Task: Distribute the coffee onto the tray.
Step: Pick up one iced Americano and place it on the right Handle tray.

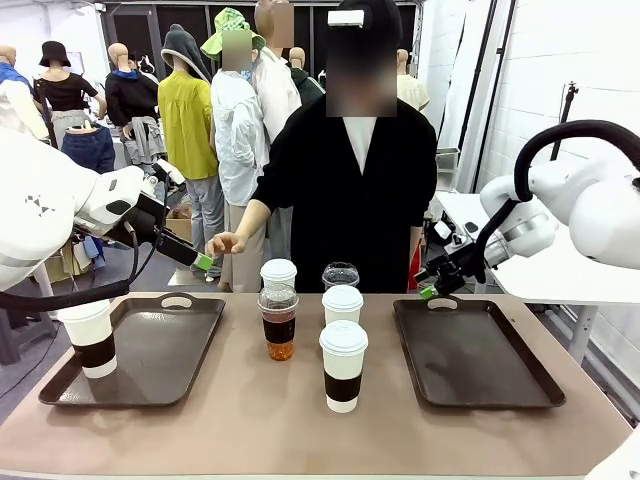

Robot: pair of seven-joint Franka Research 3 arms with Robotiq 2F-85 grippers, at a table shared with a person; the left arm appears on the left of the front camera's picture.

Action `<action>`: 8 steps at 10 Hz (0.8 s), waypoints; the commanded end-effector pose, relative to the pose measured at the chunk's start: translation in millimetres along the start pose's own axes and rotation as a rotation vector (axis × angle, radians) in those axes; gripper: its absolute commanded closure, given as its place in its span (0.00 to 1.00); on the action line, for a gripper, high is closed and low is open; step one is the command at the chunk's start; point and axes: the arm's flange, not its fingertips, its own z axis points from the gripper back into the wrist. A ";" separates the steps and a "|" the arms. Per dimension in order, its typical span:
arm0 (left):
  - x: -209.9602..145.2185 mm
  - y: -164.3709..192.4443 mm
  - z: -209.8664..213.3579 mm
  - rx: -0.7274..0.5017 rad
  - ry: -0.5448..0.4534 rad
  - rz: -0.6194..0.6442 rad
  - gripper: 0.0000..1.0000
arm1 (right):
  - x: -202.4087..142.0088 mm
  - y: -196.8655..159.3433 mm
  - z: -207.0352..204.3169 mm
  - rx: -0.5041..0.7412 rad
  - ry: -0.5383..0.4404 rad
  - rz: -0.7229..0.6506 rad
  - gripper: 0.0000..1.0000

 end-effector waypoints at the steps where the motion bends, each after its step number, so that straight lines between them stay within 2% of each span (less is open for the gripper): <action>1: -0.9 0.6 1.2 -0.006 0.002 0.003 0.00 | -18.1 -3.2 -5.7 0.040 -0.116 0.022 0.00; 4: -0.9 0.6 1.2 -0.006 0.002 0.003 0.00 | -41.3 -7.4 -19.3 0.035 -0.261 0.020 0.00; 6: -0.9 0.6 1.2 -0.006 0.002 0.003 0.00 | -50.1 -11.2 -27.7 0.040 -0.320 -0.010 0.00; 7: -0.9 0.6 1.2 -0.006 0.002 0.003 0.00 | -51.3 -11.9 -28.8 0.046 -0.324 -0.019 0.00; 8: -0.9 0.6 1.2 -0.006 0.002 0.003 0.00 | -49.7 -11.6 -23.1 0.069 -0.284 -0.033 0.00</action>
